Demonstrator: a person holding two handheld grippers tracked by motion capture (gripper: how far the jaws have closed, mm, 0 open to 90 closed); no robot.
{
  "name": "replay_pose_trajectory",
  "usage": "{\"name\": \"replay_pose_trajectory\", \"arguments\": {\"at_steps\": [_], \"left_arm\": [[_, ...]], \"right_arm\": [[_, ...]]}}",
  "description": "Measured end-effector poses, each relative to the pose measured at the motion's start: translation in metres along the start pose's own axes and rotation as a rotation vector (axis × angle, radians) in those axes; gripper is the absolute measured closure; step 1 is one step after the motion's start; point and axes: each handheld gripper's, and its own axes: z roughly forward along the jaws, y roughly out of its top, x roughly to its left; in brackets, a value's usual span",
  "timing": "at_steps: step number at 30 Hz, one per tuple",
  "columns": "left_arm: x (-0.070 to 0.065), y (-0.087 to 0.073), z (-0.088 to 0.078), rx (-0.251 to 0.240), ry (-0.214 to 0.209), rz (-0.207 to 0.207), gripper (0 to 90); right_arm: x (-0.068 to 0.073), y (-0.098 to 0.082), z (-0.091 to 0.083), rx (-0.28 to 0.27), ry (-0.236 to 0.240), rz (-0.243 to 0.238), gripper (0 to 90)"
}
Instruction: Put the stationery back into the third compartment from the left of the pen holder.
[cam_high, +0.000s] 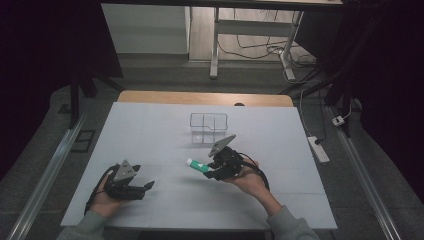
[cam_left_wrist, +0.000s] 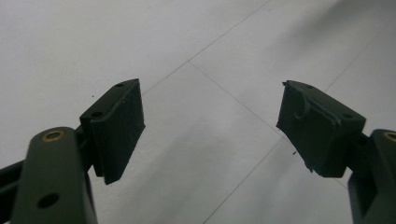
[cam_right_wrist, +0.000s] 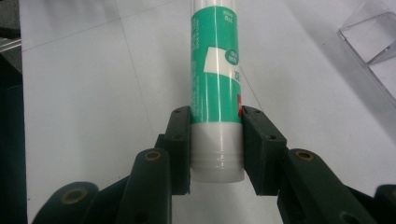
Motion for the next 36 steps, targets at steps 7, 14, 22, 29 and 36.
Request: {"name": "replay_pose_trajectory", "arguments": {"at_steps": [7, 14, 22, 29, 36], "left_arm": [[-0.01, 0.007, -0.001, -0.011, 0.004, 0.077, 23.0], [-0.023, 0.022, 0.002, -0.018, -0.009, 0.153, 23.2], [-0.039, 0.043, 0.005, -0.024, -0.033, 0.233, 26.4], [-0.051, 0.058, 0.014, -0.009, -0.05, 0.307, 25.3], [-0.059, 0.067, 0.02, 0.005, -0.067, 0.349, 22.9]], "right_arm": [[-0.001, -0.002, 0.002, 0.009, 0.015, 0.008, 64.5], [0.001, 0.0, 0.008, 0.025, 0.038, 0.007, 64.5], [0.002, 0.001, 0.011, 0.035, 0.06, 0.004, 64.5], [0.003, 0.001, 0.012, 0.041, 0.073, 0.012, 64.5], [0.004, 0.002, 0.014, 0.053, 0.086, 0.012, 64.5]]}}
